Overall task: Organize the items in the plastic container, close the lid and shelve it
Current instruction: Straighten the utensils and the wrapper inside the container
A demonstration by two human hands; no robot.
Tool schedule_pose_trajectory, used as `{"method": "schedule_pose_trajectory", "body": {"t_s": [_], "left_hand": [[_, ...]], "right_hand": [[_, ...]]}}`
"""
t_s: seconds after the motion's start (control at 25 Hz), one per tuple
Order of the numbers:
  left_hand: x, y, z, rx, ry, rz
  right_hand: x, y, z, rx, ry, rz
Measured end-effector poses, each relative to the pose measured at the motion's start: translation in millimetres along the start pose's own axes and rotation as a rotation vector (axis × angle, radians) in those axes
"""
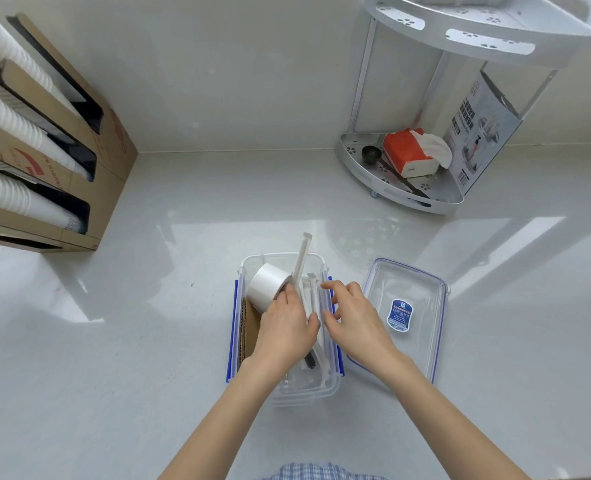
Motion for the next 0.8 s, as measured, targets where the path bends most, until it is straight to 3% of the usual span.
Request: {"method": "schedule_pose_trajectory", "body": {"t_s": [0.36,0.6,0.8], "left_hand": [[14,-19,0,0.027,0.182,-0.181],[32,-22,-5,-0.122,0.254,-0.206],[31,-23,0,-0.445,0.200,-0.239]], "right_hand": [[6,-4,13,0.274,-0.010,0.004],[6,-6,14,0.292,0.007,0.011],[5,-6,13,0.315,0.022,0.025]]}}
Point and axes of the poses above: each hand's wrist, its own x-axis towards the middle knuckle, its own y-axis out of the back of the hand, z = x × y, the point moved 6 cm from there along x, towards the middle knuckle, and after that the axes turned 10 degrees about -z, right-handed, at the moved point
